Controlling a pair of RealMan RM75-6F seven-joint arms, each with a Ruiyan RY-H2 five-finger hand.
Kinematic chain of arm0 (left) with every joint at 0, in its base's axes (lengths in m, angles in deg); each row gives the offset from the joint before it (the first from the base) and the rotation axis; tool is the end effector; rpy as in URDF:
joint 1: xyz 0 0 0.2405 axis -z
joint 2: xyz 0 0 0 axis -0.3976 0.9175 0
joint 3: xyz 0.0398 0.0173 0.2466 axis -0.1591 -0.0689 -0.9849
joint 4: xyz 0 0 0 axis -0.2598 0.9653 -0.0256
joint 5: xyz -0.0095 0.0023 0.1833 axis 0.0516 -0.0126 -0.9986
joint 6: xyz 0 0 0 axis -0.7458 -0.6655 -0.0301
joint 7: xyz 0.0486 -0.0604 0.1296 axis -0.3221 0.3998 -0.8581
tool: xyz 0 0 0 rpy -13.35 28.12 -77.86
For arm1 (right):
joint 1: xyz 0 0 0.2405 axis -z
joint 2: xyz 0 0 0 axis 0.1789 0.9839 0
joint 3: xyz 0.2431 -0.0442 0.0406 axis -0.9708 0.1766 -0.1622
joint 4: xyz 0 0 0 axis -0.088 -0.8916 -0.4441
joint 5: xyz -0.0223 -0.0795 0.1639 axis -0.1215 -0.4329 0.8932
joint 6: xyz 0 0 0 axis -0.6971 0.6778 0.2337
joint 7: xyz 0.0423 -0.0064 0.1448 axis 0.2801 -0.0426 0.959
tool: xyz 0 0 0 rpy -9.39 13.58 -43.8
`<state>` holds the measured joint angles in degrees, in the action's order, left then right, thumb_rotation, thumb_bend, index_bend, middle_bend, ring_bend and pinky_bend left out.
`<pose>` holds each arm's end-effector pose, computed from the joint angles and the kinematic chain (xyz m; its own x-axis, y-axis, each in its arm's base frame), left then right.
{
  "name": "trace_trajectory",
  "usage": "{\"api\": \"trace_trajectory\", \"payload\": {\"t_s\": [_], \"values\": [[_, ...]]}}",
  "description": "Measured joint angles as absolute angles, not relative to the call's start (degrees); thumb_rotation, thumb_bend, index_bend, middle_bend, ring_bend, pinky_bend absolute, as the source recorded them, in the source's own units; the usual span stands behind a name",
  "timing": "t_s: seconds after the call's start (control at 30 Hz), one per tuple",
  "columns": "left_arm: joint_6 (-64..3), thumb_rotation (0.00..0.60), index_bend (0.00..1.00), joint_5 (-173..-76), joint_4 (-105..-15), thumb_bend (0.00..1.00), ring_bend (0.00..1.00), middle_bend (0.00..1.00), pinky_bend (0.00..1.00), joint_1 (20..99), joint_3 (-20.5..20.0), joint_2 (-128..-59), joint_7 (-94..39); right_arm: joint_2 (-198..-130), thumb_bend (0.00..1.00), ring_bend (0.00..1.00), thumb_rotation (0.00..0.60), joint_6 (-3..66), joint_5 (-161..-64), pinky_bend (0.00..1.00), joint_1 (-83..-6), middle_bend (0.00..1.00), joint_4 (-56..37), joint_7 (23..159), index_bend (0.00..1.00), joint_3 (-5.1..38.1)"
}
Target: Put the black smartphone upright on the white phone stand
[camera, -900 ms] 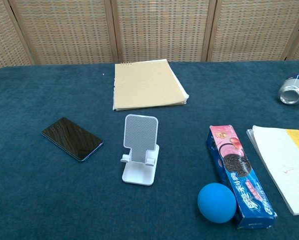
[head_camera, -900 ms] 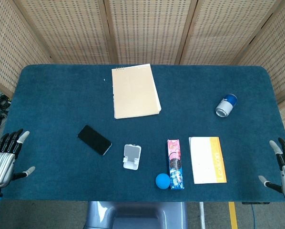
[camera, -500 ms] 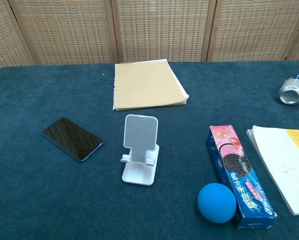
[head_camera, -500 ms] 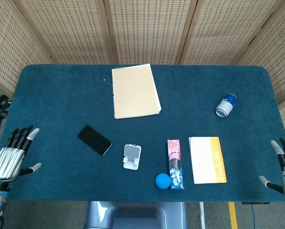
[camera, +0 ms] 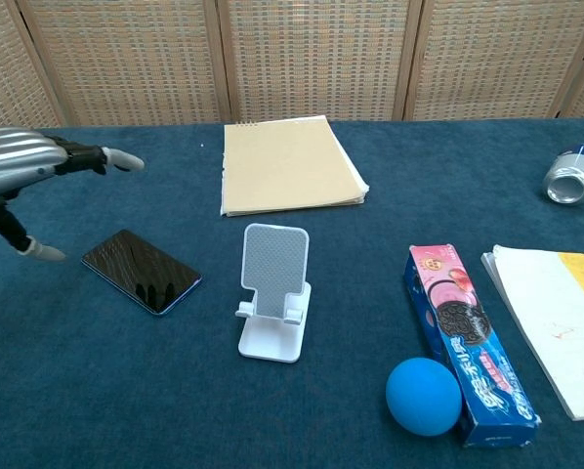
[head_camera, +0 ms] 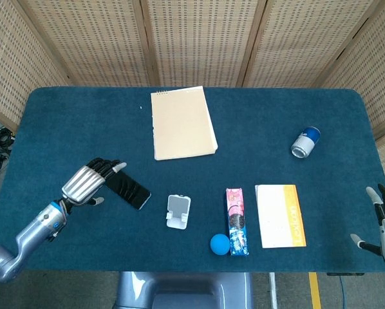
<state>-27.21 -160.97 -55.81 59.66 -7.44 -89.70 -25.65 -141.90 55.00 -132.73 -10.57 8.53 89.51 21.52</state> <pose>-0.2168 0.3261 0.0596 0.6851 0.0868 0.7233 0.6173 -0.5965 -0.5131 -0.3117 -0.1679 0.2117 0.4374 0.0540 0.8976 -0.8959 0.1126 0.4298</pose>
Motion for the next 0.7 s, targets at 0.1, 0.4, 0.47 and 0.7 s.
{"api": "trace_trajectory", "payload": {"t_s": [0.1,0.4,0.47,0.7], "values": [[-24.55,0.600,0.27,-162.52,-50.65,0.00,0.35,0.30,0.34,62.91,-7.99,-92.96,-22.77,-141.91,0.00,0.00,0.600,54.28,-131.93,0.00,-10.83,0.00,8.44,89.52,0.01,21.27],[-20.43,0.600,0.28,-165.71,-44.77,0.00,0.36,0.31,0.34,68.40,-11.48,-96.31,-20.88,-142.41,0.00,0.00,0.600,52.89,-130.81,0.00,-11.48,0.00,8.12,88.74,0.01,21.04],[-20.27,0.600,0.28,-165.79,-44.13,0.00,0.36,0.31,0.34,68.88,-11.82,-96.75,-20.49,-142.46,0.00,0.00,0.600,52.69,-130.62,0.00,-11.57,0.00,8.09,88.65,0.01,21.00],[-19.88,0.600,0.29,-166.09,-42.11,0.00,0.36,0.31,0.34,70.12,-13.36,-97.87,-18.45,-142.57,0.00,0.00,0.600,52.48,-130.04,0.00,-11.61,0.00,7.98,88.50,0.01,20.90]]}}
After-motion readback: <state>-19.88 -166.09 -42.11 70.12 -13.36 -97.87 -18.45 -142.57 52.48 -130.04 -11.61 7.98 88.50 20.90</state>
